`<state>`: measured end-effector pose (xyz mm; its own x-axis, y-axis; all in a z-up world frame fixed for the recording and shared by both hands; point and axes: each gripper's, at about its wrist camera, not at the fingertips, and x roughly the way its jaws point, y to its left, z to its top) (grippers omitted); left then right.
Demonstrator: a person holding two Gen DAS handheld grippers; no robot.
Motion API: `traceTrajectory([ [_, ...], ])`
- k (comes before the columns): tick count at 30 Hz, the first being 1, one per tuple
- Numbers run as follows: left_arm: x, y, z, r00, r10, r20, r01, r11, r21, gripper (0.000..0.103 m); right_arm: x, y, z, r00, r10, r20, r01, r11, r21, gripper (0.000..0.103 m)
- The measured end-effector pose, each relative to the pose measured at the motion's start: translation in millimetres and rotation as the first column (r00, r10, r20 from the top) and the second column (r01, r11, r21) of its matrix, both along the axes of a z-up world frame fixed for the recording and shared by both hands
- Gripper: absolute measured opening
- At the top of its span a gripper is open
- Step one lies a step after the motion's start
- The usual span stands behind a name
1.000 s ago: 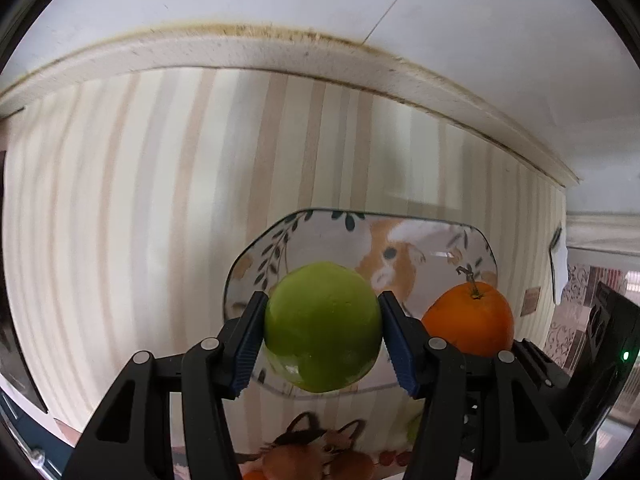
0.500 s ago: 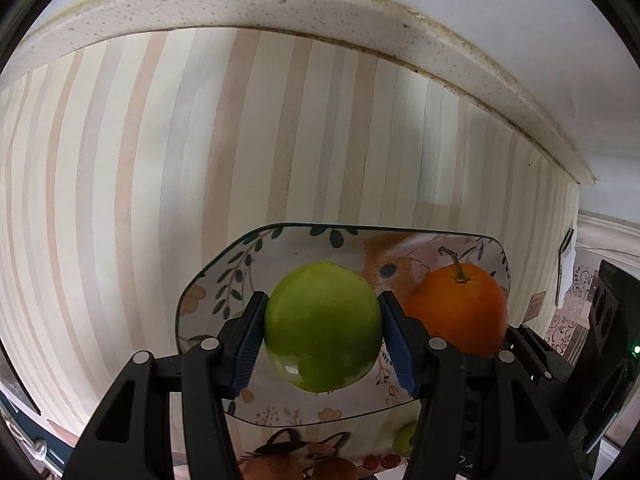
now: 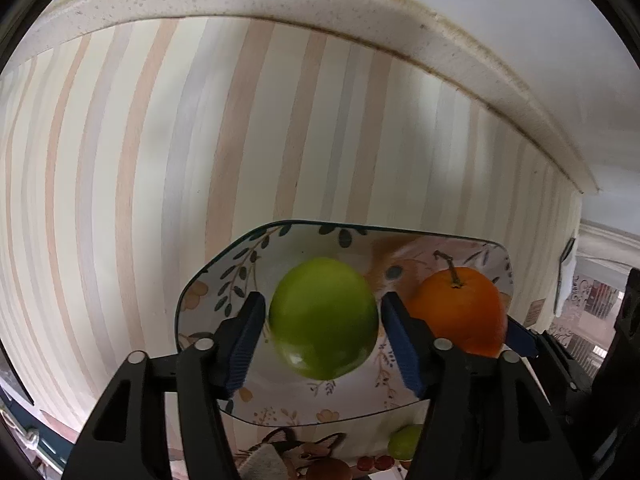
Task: Organize fruits
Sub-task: 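Carry both fruits onto the white floral plate and open both tools, then move both tools back toward the remaining loose fruit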
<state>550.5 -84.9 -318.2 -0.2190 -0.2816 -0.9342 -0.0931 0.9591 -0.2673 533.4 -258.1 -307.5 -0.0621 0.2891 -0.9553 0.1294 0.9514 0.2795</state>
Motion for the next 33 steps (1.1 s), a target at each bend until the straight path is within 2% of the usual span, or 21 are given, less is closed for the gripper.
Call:
traceTrajectory([
  [2, 1, 0, 9, 1.0, -0.002, 0.023, 0.002, 1.0, 0.009, 0.077, -1, -1, 6, 1.0, -0.007, 0.01, 0.007, 1.0, -0.005, 0.095],
  [3, 1, 0, 13, 0.999, -0.003, 0.033, 0.003, 1.0, 0.01, 0.079, -2, -2, 9, 1.0, -0.009, 0.014, 0.009, 1.0, -0.002, 0.095],
  [9, -11, 0, 41, 0.996, -0.036, 0.085, 0.033, 0.999, 0.041, 0.081, -15, -6, 35, 0.999, -0.013, 0.043, 0.014, 1.0, -0.025, 0.095],
  [18, -59, 16, 80, 0.981, -0.063, 0.182, 0.04, 0.991, 0.124, 0.081, -61, -6, 75, 0.995, -0.034, 0.092, 0.039, 0.997, -0.06, 0.095],
  [23, -91, 23, 110, 0.955, -0.101, 0.277, 0.052, 0.982, 0.18, 0.081, -93, -11, 102, 0.985, -0.032, 0.167, 0.05, 0.993, -0.104, 0.095],
  [33, -154, 19, 165, 0.89, -0.149, 0.43, 0.056, 0.974, 0.222, 0.081, -156, -9, 148, 0.957, -0.01, 0.29, 0.054, 0.988, -0.142, 0.095],
])
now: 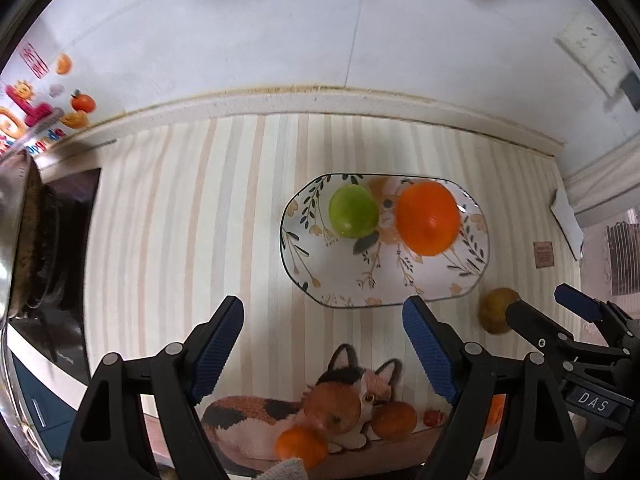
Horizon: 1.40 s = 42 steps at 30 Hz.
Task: Organize fruits
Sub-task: 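Move both tools back toward the remaining loose fruit, then grasp the red apple with the left tool while the right tool grasps a green apple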
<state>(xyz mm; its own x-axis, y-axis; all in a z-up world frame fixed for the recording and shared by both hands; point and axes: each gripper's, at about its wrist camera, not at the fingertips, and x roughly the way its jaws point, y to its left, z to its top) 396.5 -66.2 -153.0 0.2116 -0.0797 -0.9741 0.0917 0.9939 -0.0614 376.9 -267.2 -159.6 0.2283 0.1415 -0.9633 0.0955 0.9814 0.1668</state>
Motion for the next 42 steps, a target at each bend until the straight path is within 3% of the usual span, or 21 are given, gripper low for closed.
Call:
traceTrajectory([
  [9, -46, -6, 45, 0.995, -0.014, 0.096, 0.018, 0.999, -0.032, 0.081, -52, -2, 57, 0.99, -0.01, 0.138, 0.012, 1.0, -0.014, 0.095],
  [16, -70, -3, 47, 0.996, -0.01, 0.091, 0.013, 0.999, -0.038, 0.081, -79, -8, 63, 0.991, -0.05, 0.128, 0.041, 0.996, 0.076, 0.095],
  [18, -74, -2, 35, 0.998, -0.008, 0.066, 0.008, 1.0, -0.004, 0.081, -84, -13, 49, 0.993, -0.071, 0.089, 0.062, 0.994, 0.095, 0.095],
  [23, -78, 7, -24, 0.996, 0.009, -0.093, -0.006, 1.0, 0.027, 0.081, -90, -29, -11, 0.99, -0.13, -0.059, 0.138, 0.98, 0.145, 0.095],
  [32, -74, -2, -122, 0.945, -0.007, -0.327, 0.022, 0.999, 0.042, 0.081, -90, -55, -106, 0.941, -0.21, -0.265, 0.258, 0.952, 0.163, 0.095],
  [42, -72, -20, -166, 0.915, -0.028, -0.403, 0.058, 0.997, 0.06, 0.081, -79, -60, -160, 0.909, -0.212, -0.36, 0.283, 0.947, 0.155, 0.095],
])
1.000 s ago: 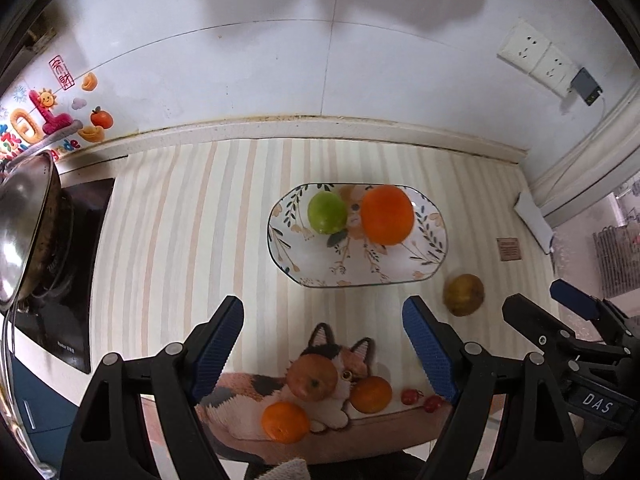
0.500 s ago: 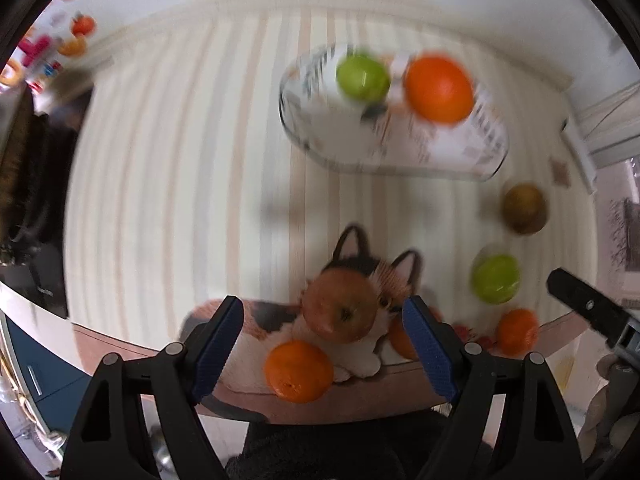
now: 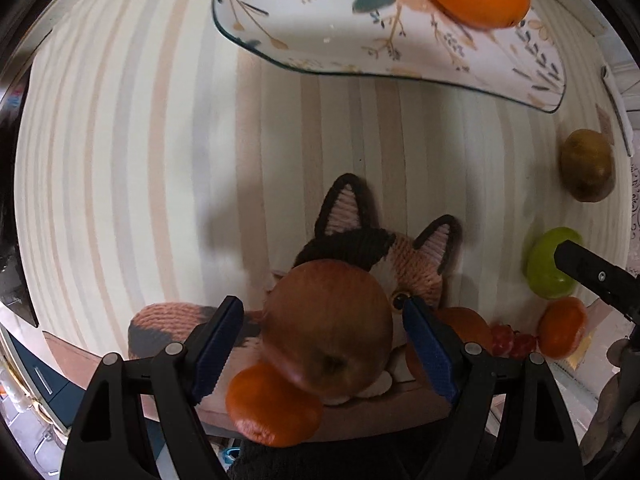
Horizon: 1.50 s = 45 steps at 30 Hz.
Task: Organize fruits
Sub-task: 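Grasp the red apple with the left tool while the right tool grasps a green apple, then lower both apples onto the floral plate and open both tools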
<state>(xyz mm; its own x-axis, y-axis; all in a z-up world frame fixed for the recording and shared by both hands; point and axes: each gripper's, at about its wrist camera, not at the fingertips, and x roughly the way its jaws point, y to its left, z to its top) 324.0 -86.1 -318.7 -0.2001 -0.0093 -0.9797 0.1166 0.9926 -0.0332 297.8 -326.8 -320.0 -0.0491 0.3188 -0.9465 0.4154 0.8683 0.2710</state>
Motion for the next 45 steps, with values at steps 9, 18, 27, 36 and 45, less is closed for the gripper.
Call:
traceTrajectory([
  [9, -1, -5, -16, 1.0, -0.006, -0.008, 0.006, 1.0, 0.004, 0.078, 4, 12, -17, 0.999, 0.036, -0.029, -0.037, 0.999, -0.022, 0.09],
  [18, -1, -14, -16, 0.998, -0.013, 0.058, 0.012, 1.0, 0.014, 0.062, 6, 27, -9, 0.997, 0.075, 0.021, -0.073, 0.994, -0.079, 0.062],
  [27, -3, -17, -2, 0.995, -0.011, 0.102, 0.01, 1.0, 0.002, 0.062, 5, 32, -3, 0.997, 0.072, 0.042, -0.069, 0.995, -0.071, 0.062],
  [36, 11, -13, 49, 0.983, 0.031, 0.181, -0.014, 0.996, -0.092, 0.062, 21, 24, 30, 0.993, -0.007, 0.12, 0.005, 1.0, 0.021, 0.062],
  [45, 74, -1, 84, 0.958, 0.059, 0.282, -0.036, 0.996, -0.085, 0.062, 103, -13, 48, 0.97, -0.154, 0.186, 0.137, 0.985, 0.102, 0.062],
])
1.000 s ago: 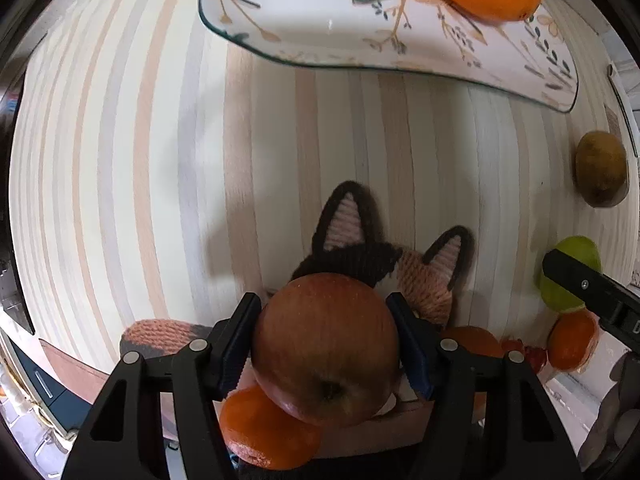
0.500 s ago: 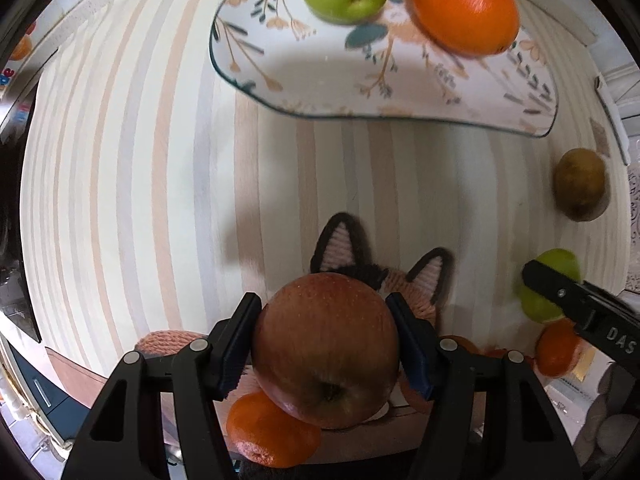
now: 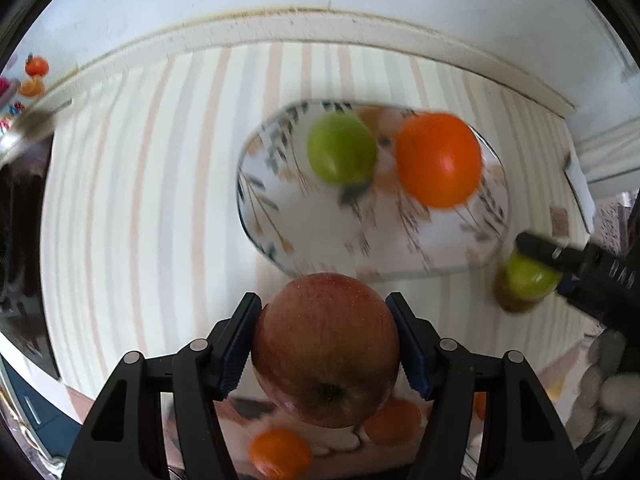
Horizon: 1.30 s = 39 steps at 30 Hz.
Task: Organize fruits
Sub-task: 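Lower both apples onto the floral plate and open both tools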
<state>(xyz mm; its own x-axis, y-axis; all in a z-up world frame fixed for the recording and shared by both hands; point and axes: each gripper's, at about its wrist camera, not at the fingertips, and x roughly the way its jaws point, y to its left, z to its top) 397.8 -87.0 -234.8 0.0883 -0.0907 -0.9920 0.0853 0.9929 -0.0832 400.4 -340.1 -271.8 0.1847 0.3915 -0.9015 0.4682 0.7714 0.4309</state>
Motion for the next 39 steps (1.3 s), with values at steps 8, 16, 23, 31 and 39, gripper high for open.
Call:
traceTrajectory([
  [8, 52, 13, -32, 0.999, 0.011, -0.052, -0.007, 0.998, 0.069, 0.062, 81, 1, -17, 0.999, -0.019, -0.028, 0.017, 0.998, -0.063, 0.062],
  [16, 70, 18, -59, 0.992, 0.05, -0.12, -0.043, 0.998, 0.055, 0.062, 105, 0, -36, 0.997, -0.032, -0.074, 0.025, 0.995, -0.097, 0.063],
  [23, 81, 14, -77, 0.986, 0.06, -0.153, -0.053, 0.997, 0.047, 0.063, 105, -2, -35, 0.997, 0.006, -0.08, -0.013, 0.996, -0.087, 0.078],
  [31, 93, 15, -69, 0.988, 0.06, -0.142, -0.059, 0.998, 0.01, 0.085, 106, 3, -24, 0.996, 0.058, -0.072, -0.066, 0.993, -0.102, 0.091],
  [39, 86, 22, -43, 0.994, 0.063, -0.091, -0.061, 0.998, 0.027, 0.085, 86, 13, -5, 0.988, 0.152, -0.04, -0.157, 0.97, -0.185, 0.092],
])
